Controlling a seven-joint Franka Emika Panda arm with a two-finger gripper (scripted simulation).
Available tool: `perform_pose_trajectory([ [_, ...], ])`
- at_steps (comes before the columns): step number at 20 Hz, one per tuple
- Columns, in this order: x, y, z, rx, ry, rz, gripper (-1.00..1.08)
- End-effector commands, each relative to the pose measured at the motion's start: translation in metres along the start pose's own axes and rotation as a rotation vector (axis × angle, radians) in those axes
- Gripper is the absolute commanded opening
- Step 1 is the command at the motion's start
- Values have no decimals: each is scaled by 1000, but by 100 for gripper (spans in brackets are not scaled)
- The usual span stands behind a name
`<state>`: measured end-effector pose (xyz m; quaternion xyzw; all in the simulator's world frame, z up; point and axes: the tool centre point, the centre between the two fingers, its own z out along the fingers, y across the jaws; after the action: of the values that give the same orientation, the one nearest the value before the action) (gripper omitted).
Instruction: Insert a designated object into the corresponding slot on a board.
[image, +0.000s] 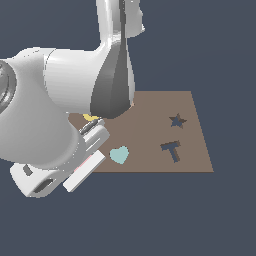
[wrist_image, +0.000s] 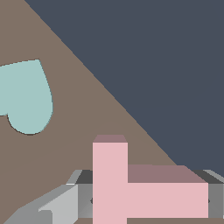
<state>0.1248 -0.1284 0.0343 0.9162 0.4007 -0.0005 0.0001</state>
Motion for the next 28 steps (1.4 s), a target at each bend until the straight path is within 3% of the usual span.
perform_pose_trajectory([
  [1, 21, -8, -1, 0, 1, -77, -100],
  [15, 113, -77, -4, -1, 0, -490, -100],
  [28, 165, -171, -6, -1, 0, -872, -100],
])
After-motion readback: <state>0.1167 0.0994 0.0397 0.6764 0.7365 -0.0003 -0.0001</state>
